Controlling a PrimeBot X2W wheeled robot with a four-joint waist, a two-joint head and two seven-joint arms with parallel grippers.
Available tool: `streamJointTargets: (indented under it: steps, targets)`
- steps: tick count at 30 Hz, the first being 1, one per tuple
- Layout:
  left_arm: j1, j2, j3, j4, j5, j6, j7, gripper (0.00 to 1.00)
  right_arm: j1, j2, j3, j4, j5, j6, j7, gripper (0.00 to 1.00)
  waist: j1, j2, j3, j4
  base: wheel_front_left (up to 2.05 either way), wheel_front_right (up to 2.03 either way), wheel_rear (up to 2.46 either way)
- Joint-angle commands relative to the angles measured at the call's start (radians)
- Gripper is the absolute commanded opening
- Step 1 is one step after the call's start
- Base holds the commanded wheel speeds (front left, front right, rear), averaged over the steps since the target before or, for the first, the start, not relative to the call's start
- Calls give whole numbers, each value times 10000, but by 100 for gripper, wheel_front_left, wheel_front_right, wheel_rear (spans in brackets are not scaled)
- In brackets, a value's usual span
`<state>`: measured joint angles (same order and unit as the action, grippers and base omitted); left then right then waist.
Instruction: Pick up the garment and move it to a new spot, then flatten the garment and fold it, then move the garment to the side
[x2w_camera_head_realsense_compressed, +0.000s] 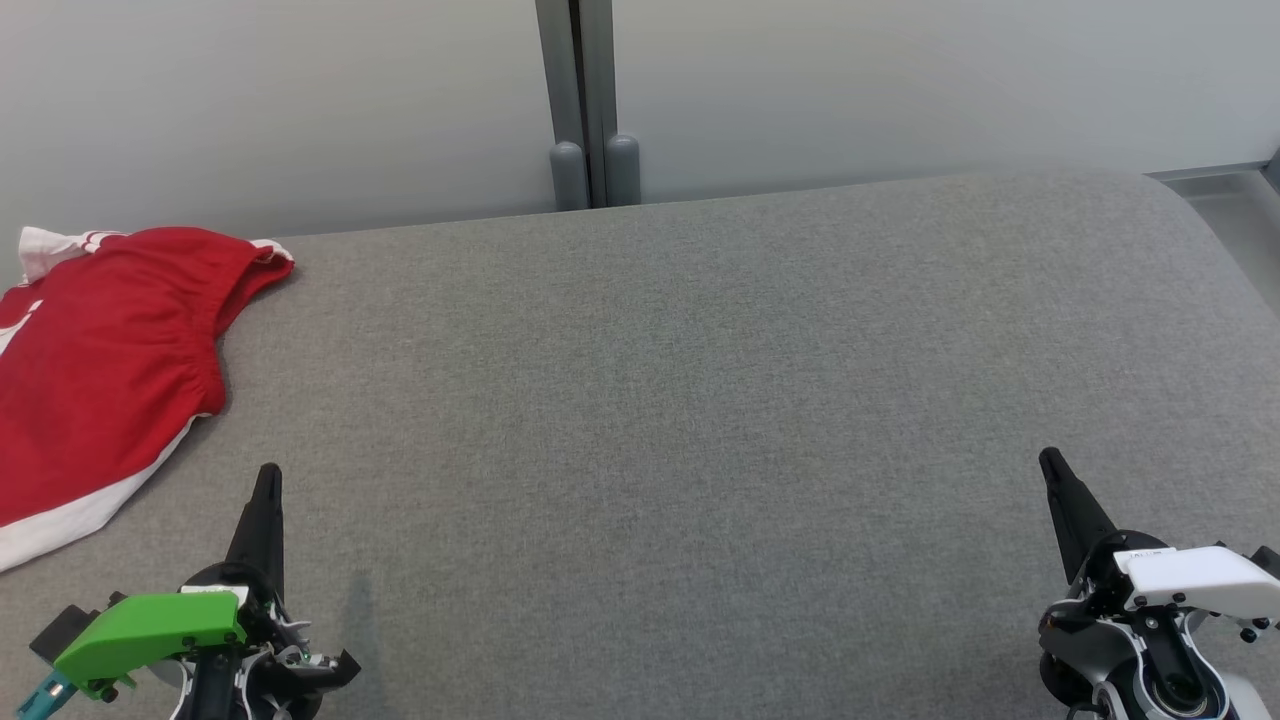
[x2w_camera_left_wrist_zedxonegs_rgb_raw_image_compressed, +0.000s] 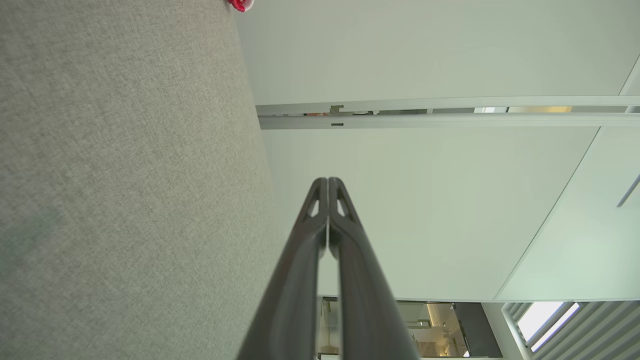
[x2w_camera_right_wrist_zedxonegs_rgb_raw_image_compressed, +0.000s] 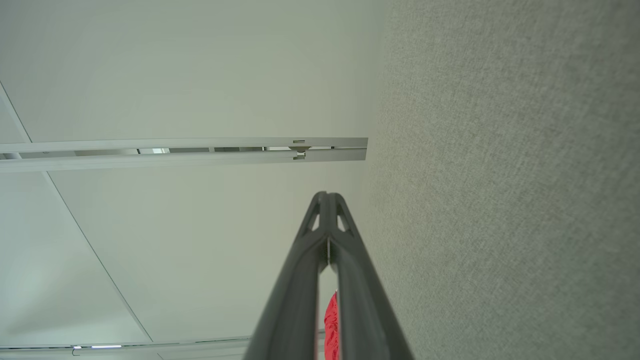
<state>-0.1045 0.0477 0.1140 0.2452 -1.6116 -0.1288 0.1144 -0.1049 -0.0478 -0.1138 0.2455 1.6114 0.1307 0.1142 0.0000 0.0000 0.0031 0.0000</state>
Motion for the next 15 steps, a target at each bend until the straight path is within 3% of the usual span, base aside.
streamJointTargets:
  steps: [1,15]
  targets:
    - [-106,59,9,-15,-23,-46,16,0,-73,-55,-12,-33,28,-1,21,0,0,0,0,0,0,0,0]
    - [-106,59,9,-15,-23,-46,16,0,-73,-55,-12,-33,28,-1,21,0,0,0,0,0,0,0,0]
